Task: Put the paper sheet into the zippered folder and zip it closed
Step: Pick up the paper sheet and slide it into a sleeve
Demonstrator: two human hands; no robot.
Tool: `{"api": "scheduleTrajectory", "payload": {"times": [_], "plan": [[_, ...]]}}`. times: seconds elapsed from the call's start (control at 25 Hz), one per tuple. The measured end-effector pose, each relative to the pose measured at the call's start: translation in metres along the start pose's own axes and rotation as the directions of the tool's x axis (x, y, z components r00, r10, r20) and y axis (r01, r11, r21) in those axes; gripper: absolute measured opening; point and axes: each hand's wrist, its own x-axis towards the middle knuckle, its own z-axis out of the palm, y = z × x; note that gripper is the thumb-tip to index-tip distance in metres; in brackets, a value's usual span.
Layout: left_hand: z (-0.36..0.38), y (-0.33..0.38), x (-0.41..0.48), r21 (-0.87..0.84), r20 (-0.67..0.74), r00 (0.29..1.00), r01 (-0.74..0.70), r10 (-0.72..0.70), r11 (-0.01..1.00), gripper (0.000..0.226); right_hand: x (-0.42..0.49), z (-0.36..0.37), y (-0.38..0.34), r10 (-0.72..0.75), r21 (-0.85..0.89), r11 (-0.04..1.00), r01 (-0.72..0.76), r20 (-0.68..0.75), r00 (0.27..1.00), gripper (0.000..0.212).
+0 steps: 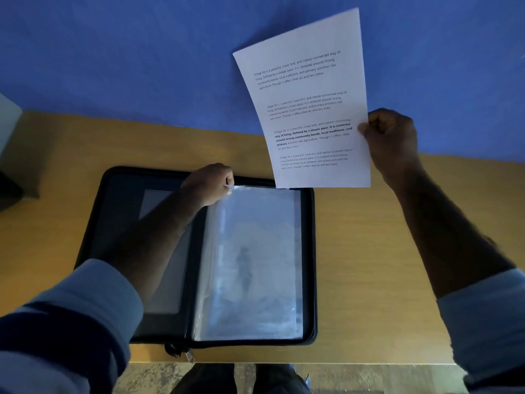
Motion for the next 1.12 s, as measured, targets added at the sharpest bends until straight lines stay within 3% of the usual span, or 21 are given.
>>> {"api": "scheduleTrajectory", "payload": {"times": [0.2, 0.6, 1.0, 1.12], "plan": [[0.015, 0.026, -0.006, -0.077, -0.010, 0.999, -0.040, 0.039, 0.996, 0.013, 0.005, 0.006, -0.009, -0.007, 0.002, 1.000, 0.006, 0.022, 1.000, 0.010], [0.047, 0.036, -0.025, -0.051, -0.224, 0.969, -0.121, 0.106, 0.991, 0.014, 0.016, 0.058, -0.025, -0.077, -0.088, 0.992, 0.093, 0.176, 0.981, 0.013], [0.041, 0.064, -0.032, -0.063, -0.221, 0.967, -0.143, 0.126, 0.988, 0.015, 0.013, 0.120, -0.031, -0.042, -0.159, 0.984, 0.086, 0.260, 0.965, 0.009], [0.043, 0.083, -0.037, 0.009, -0.244, 0.960, -0.143, 0.141, 0.990, 0.015, 0.011, 0.132, -0.033, -0.021, -0.122, 0.991, 0.055, 0.263, 0.964, 0.012]]}}
